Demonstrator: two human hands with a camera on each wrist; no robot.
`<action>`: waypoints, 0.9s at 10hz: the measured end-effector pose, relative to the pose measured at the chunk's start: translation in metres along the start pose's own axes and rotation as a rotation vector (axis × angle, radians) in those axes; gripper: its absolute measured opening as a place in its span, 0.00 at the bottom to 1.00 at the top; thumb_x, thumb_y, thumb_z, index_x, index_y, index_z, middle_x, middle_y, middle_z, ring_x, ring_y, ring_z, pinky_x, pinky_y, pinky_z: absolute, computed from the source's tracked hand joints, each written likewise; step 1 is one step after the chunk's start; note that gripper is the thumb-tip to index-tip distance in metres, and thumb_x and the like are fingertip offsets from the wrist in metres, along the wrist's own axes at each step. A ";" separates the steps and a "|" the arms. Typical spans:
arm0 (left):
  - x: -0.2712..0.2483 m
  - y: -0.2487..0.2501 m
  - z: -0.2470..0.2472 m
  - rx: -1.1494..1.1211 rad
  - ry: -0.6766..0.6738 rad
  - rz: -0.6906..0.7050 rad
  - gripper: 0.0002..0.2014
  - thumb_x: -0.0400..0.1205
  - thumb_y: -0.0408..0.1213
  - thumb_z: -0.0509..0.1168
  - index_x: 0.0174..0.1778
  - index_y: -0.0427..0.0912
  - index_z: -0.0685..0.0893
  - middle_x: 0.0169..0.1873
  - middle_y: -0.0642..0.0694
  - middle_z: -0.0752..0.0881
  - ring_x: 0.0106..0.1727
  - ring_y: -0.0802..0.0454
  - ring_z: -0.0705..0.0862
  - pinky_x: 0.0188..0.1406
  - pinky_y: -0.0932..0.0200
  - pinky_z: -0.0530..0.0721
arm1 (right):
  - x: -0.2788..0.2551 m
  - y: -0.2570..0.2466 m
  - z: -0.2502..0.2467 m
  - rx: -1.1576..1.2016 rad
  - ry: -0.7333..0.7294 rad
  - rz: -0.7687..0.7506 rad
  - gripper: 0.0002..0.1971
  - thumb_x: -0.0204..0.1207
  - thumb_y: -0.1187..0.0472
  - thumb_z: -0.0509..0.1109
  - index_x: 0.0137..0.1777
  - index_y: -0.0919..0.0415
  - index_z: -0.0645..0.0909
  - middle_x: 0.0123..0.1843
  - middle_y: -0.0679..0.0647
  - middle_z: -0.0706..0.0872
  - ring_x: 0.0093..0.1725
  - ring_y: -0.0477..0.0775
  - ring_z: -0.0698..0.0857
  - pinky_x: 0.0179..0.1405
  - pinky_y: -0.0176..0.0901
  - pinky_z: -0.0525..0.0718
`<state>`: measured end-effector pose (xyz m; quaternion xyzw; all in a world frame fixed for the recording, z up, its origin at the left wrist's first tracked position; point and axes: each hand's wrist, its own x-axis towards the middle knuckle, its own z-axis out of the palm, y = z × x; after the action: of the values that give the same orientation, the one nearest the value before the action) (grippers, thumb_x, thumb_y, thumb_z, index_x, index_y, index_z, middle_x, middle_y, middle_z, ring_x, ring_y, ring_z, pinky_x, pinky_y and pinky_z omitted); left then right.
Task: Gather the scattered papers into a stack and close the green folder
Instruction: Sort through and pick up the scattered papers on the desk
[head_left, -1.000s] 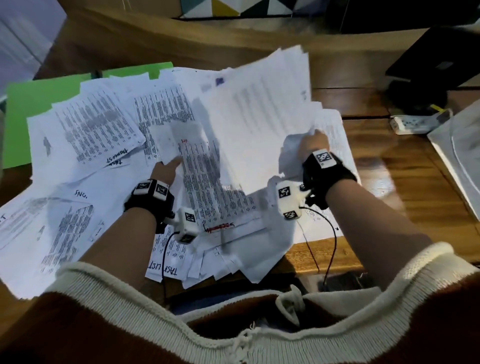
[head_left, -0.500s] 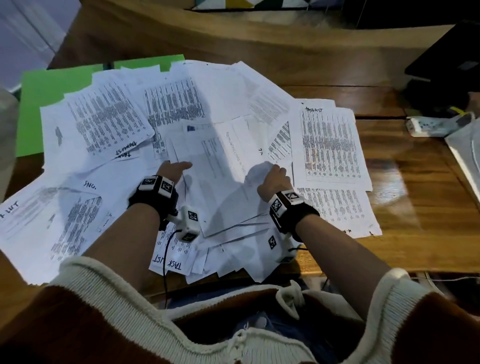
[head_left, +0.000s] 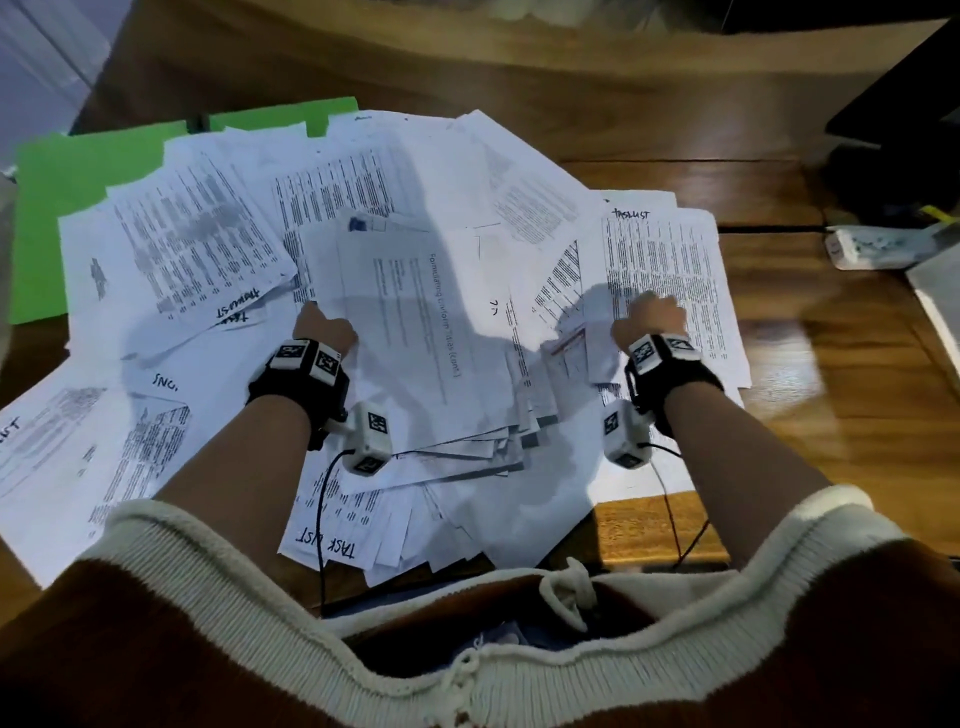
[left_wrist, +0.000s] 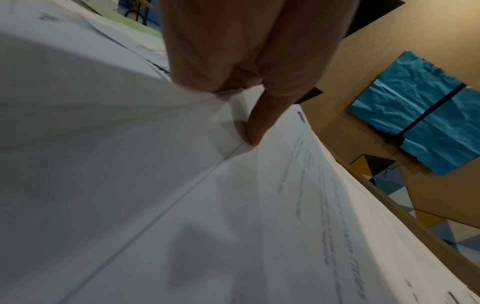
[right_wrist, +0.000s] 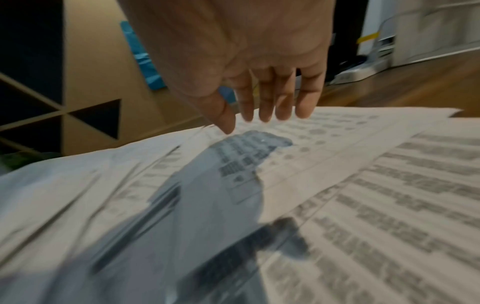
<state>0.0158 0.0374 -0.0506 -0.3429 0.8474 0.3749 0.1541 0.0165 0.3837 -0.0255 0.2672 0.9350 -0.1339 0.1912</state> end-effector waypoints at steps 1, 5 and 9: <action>0.008 0.007 0.002 0.057 -0.038 0.011 0.19 0.81 0.28 0.64 0.68 0.31 0.73 0.70 0.34 0.76 0.70 0.39 0.76 0.65 0.55 0.74 | 0.020 0.029 -0.017 0.063 0.088 0.199 0.36 0.78 0.57 0.69 0.80 0.67 0.56 0.78 0.66 0.62 0.78 0.66 0.62 0.73 0.63 0.68; 0.022 0.004 0.009 0.102 -0.049 -0.055 0.27 0.79 0.27 0.66 0.73 0.26 0.68 0.70 0.28 0.75 0.71 0.34 0.75 0.69 0.46 0.73 | 0.042 0.071 -0.031 0.097 -0.125 0.366 0.63 0.63 0.35 0.76 0.84 0.63 0.40 0.85 0.66 0.44 0.82 0.71 0.53 0.76 0.67 0.60; 0.005 0.006 0.009 0.126 -0.034 0.041 0.24 0.80 0.28 0.67 0.72 0.25 0.70 0.72 0.30 0.72 0.72 0.36 0.73 0.69 0.48 0.72 | 0.031 0.081 -0.029 0.260 -0.128 0.245 0.31 0.75 0.59 0.75 0.72 0.76 0.68 0.61 0.69 0.82 0.47 0.65 0.83 0.47 0.50 0.83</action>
<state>0.0083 0.0441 -0.0562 -0.3087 0.8734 0.3298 0.1819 0.0279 0.4742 -0.0250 0.3923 0.8562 -0.2462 0.2288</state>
